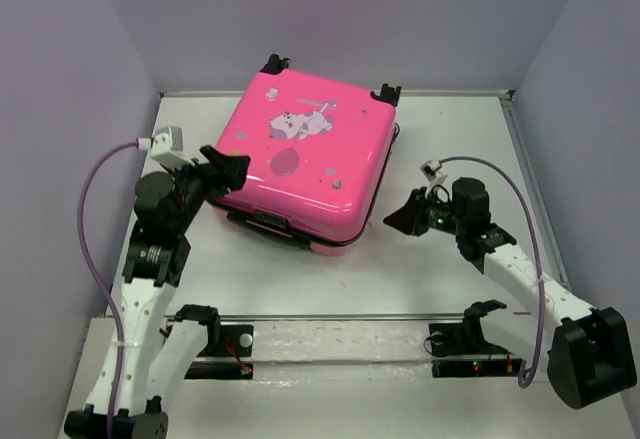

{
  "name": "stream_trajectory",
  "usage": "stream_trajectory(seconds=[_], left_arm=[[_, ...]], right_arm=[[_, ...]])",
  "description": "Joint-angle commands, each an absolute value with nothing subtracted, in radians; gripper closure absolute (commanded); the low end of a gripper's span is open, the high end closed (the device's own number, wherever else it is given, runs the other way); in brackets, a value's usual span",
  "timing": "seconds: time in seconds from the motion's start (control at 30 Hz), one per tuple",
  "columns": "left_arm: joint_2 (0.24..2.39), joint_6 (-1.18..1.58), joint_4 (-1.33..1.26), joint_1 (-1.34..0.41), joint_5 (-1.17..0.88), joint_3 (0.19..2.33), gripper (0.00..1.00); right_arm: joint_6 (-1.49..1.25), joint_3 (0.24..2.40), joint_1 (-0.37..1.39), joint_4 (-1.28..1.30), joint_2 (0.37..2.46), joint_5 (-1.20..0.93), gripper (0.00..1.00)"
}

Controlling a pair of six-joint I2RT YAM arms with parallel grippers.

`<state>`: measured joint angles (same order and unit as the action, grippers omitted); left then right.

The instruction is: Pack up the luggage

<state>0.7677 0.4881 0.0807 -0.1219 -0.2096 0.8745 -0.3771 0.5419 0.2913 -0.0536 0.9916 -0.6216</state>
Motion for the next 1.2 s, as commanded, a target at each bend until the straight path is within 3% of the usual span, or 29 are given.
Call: stream_trajectory(seconds=[0.0, 0.03, 0.07, 0.13, 0.2, 0.47, 0.73, 0.97, 1.17], left_arm=[[0.608, 0.548, 0.156, -0.208, -0.35, 0.678, 0.22], [0.542, 0.596, 0.163, -0.247, -0.386, 0.628, 0.43], [0.514, 0.621, 0.178, -0.265, -0.402, 0.608, 0.5], [0.462, 0.667, 0.202, -0.291, -0.42, 0.563, 0.58], [0.405, 0.701, 0.256, -0.313, -0.439, 0.537, 0.6], [0.419, 0.692, 0.304, -0.336, -0.509, 0.453, 0.59], [0.529, 0.68, 0.249, -0.408, -0.436, 0.448, 0.52], [0.662, 0.753, 0.097, -0.606, -0.255, 0.425, 0.33], [0.793, 0.804, -0.07, -0.784, -0.169, 0.428, 0.3]], right_arm=[[-0.384, 0.451, 0.313, -0.288, 1.0, -0.761, 0.65], [-0.373, 0.445, 0.334, -0.322, 1.021, -0.762, 0.58], [-0.342, 0.439, 0.344, -0.334, 1.032, -0.762, 0.55], [-0.316, 0.449, 0.353, -0.331, 1.058, -0.72, 0.52], [-0.279, 0.459, 0.382, -0.342, 1.101, -0.694, 0.52], [-0.223, 0.472, 0.391, -0.547, 1.29, -0.713, 0.53], [-0.229, 0.449, 0.391, -0.732, 1.322, -0.718, 0.54], [-0.242, 0.463, 0.41, -0.793, 1.379, -0.765, 0.58], [-0.253, 0.449, 0.41, -0.819, 1.376, -0.782, 0.65]])
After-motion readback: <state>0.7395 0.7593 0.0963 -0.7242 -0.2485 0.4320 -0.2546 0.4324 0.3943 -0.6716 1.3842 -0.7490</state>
